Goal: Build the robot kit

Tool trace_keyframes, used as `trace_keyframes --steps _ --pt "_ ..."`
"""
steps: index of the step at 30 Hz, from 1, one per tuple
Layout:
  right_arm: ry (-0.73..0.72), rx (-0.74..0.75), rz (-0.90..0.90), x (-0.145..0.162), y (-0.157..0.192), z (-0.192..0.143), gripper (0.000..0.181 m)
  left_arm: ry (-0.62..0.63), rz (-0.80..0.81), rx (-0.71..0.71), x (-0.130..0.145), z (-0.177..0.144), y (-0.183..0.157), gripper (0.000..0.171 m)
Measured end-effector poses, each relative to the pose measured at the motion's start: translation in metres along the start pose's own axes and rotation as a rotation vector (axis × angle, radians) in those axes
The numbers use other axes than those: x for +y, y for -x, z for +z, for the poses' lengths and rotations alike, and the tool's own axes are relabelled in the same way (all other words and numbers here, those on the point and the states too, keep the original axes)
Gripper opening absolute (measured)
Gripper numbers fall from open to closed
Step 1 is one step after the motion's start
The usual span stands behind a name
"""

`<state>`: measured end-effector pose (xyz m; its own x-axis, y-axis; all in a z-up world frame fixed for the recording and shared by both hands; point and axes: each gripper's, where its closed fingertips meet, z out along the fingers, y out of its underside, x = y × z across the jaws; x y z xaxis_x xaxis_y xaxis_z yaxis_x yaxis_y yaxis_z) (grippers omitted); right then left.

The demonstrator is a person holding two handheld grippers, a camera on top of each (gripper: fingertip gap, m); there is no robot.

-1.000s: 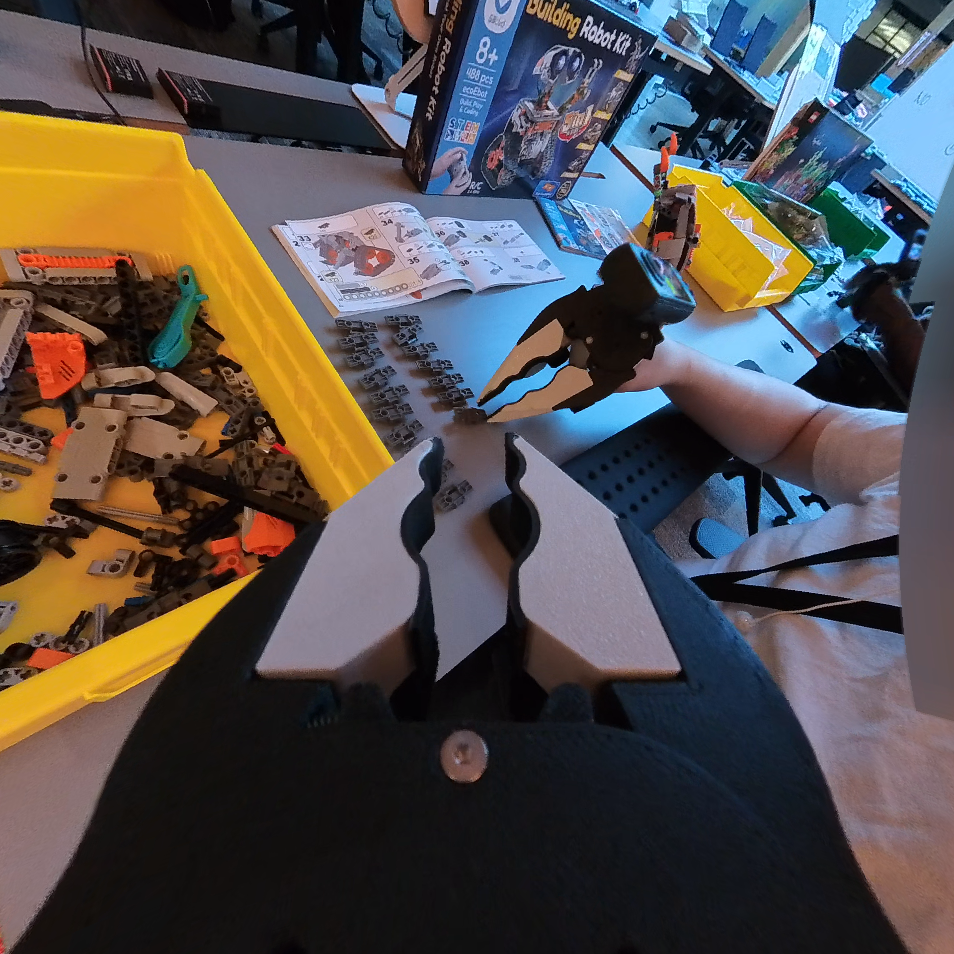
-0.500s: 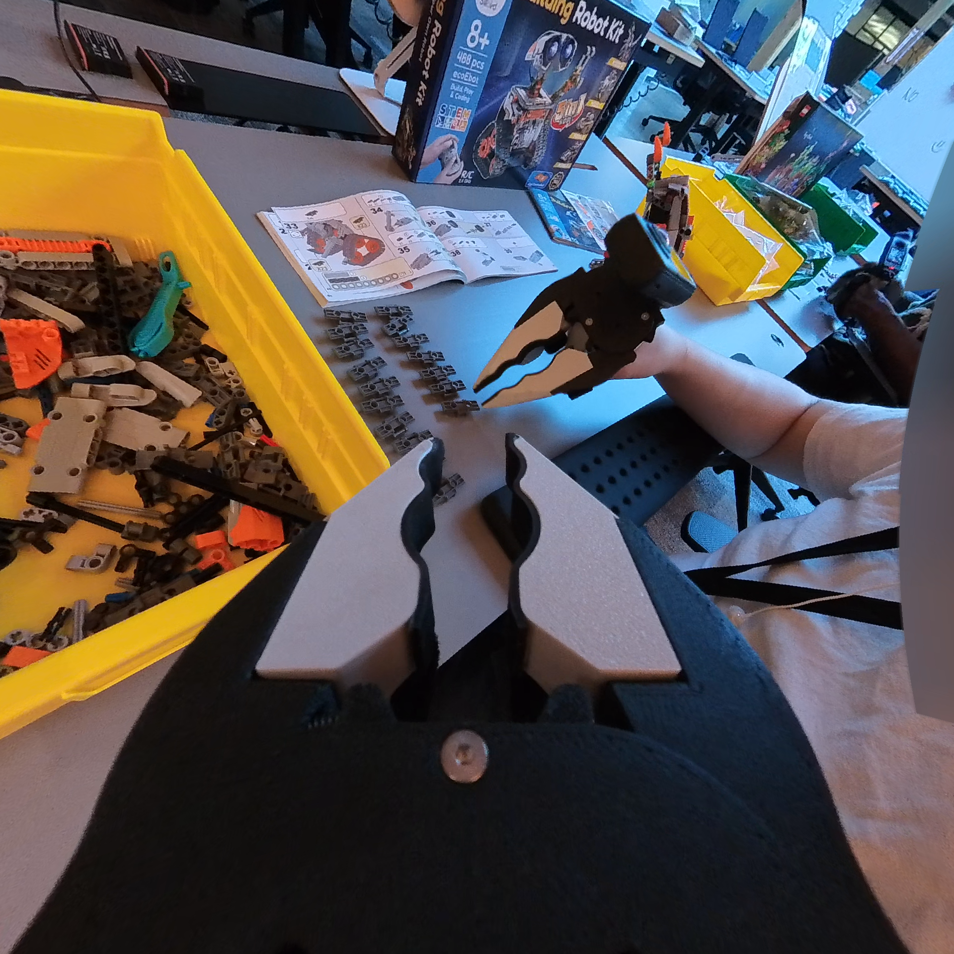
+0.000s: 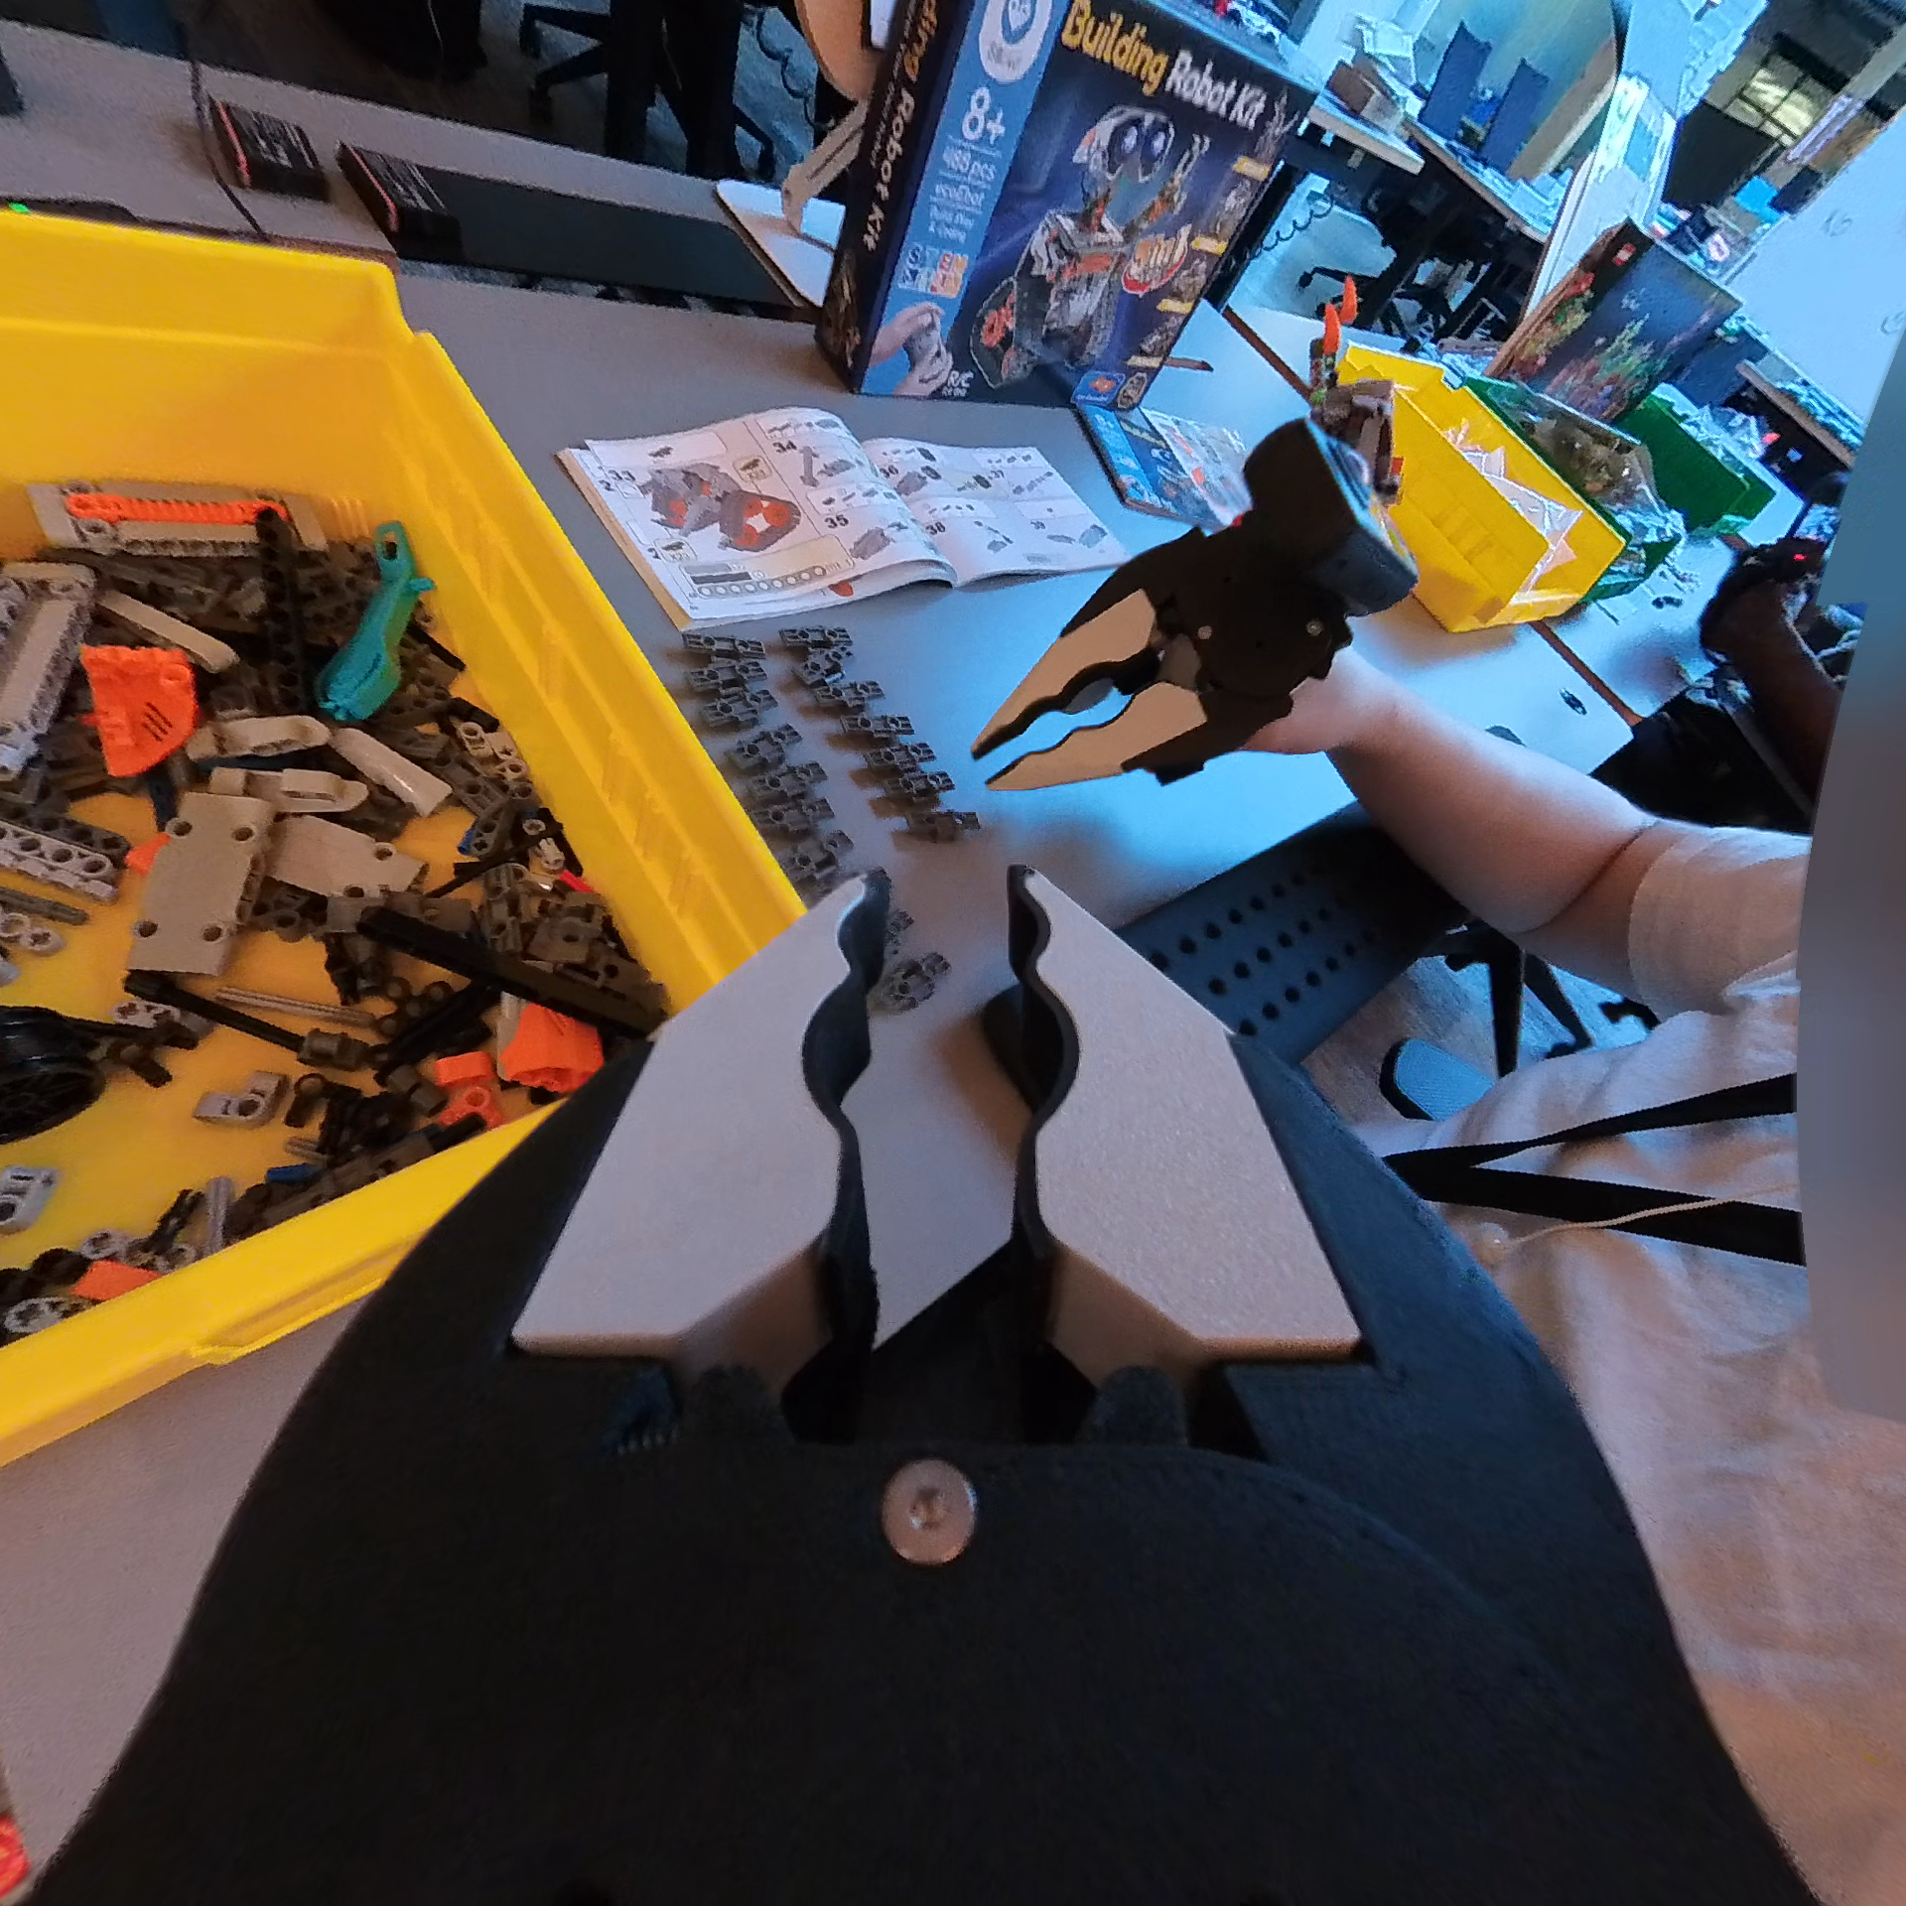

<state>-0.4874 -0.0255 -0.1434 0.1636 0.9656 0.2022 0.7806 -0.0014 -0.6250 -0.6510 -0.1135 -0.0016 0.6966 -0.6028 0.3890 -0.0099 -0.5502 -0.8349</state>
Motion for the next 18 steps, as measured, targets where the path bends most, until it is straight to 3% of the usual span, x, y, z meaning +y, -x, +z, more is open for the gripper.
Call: trace_keyframes --steps 8,13,15,18 --pt "-0.035 0.071 0.069 0.006 -0.026 -0.022 0.012 0.020 0.099 -0.145 -0.023 -0.014 0.026 0.030" --pt "-0.072 0.122 0.129 0.016 -0.045 -0.039 0.012 0.030 0.218 -0.310 -0.062 -0.013 0.077 0.048" --pt "-0.085 0.136 0.148 0.020 -0.050 -0.044 0.012 0.075 0.211 -0.347 -0.068 -0.003 0.104 0.055" --pt "-0.089 0.152 0.168 0.026 -0.055 -0.049 0.012 0.251 0.225 -0.396 -0.059 0.017 0.149 0.052"
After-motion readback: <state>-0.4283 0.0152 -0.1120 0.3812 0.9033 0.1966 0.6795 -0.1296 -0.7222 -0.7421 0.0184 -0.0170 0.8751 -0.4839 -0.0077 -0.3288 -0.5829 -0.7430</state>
